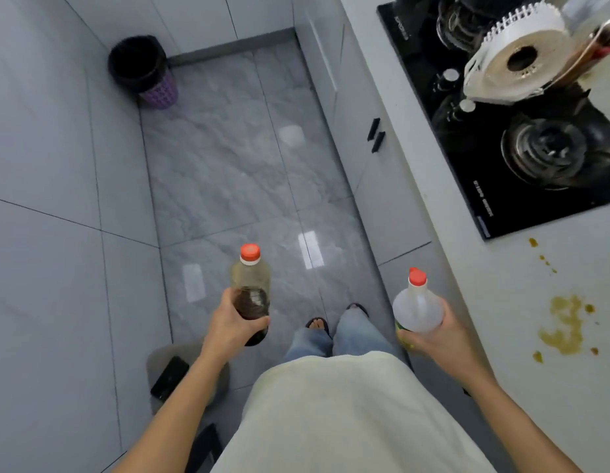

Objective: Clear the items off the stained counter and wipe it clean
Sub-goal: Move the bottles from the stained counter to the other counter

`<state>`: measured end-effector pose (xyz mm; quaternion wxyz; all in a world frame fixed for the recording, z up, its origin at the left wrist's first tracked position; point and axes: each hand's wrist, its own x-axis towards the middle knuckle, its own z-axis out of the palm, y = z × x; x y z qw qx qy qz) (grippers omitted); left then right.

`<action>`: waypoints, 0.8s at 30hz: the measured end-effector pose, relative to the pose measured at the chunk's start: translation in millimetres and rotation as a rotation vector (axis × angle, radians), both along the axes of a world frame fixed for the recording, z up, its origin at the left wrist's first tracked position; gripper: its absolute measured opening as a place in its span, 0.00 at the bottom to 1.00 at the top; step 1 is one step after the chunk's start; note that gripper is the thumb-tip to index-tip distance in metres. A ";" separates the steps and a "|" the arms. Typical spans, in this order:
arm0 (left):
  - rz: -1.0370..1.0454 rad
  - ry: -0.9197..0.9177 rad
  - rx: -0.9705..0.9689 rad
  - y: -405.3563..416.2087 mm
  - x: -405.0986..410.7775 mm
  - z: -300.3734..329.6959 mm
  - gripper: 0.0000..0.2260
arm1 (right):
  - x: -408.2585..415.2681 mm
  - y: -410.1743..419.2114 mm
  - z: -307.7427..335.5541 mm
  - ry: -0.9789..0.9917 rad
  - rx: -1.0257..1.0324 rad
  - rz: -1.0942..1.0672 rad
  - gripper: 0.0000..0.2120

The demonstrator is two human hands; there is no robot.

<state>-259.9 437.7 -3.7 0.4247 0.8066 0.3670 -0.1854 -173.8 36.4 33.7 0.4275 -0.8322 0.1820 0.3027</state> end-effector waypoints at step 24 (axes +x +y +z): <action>0.375 0.115 0.037 154.2 182.3 -9.2 0.36 | 398.5 241.4 -3.7 -0.056 0.069 0.272 0.33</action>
